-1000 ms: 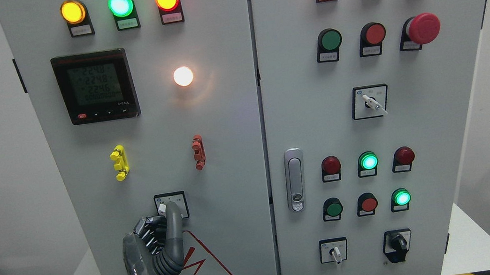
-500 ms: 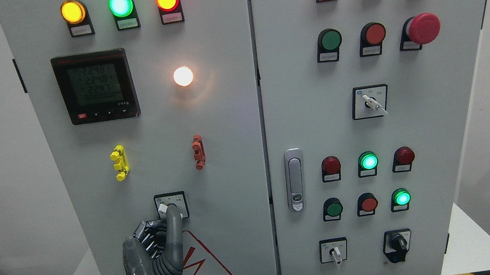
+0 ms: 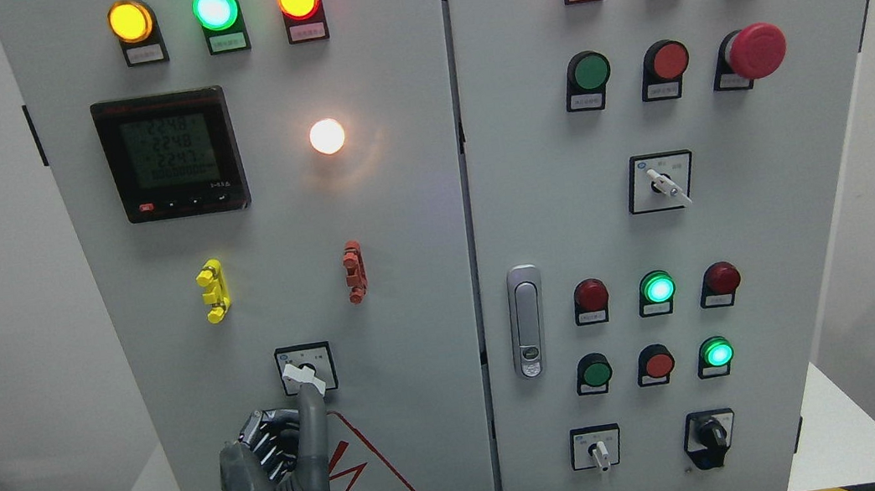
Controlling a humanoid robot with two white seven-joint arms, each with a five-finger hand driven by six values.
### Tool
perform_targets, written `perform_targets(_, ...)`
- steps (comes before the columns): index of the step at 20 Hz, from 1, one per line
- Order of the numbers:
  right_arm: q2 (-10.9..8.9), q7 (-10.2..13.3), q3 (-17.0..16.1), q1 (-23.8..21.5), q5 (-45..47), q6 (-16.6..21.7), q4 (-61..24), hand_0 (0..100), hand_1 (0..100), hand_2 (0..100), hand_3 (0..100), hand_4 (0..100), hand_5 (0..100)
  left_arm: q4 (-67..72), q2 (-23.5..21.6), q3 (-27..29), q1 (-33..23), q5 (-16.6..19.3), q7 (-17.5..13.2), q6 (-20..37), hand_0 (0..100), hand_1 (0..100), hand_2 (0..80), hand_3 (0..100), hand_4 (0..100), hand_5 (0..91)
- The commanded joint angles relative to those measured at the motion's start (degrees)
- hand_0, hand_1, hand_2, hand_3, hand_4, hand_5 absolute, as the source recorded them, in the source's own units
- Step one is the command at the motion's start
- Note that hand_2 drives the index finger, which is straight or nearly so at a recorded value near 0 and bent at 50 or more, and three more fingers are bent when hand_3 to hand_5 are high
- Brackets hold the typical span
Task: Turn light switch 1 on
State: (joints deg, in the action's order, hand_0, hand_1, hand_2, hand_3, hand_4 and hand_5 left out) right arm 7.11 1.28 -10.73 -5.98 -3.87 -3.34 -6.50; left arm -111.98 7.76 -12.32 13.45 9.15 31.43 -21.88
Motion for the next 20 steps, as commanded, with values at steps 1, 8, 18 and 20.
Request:
perform_targets(1, -0.07, 0.0, 0.0, 0.0, 0.0, 0.1, 0.0, 0, 0, 0, 0, 0, 0, -1.6, -1.3, -1.4, -7.0, 0.2, 0.0, 4.9, 19, 36, 64.3, 92, 91, 81.9)
perform_targets(8, 0.01, 0.0, 0.0, 0.0, 0.0, 0.1, 0.0, 0, 0, 0, 0, 0, 0, 1.1, -4.9, 1.5, -27.1, 0.0, -7.1, 22.4, 19, 36, 61.8, 100, 99, 82.4)
perform_targets(18, 0.01, 0.0, 0.0, 0.0, 0.0, 0.1, 0.0, 0, 0, 0, 0, 0, 0, 37.7, -9.9, 5.5, -36.6, -11.1, -12.4, 36.2, 19, 33, 51.1, 97, 100, 70.4)
perform_targets(20, 0.01, 0.0, 0.0, 0.0, 0.0, 0.1, 0.0, 0, 0, 0, 0, 0, 0, 50.0, -9.9, 5.3, -36.6, -11.3, -13.8, 38.9, 19, 34, 47.8, 90, 95, 57.2)
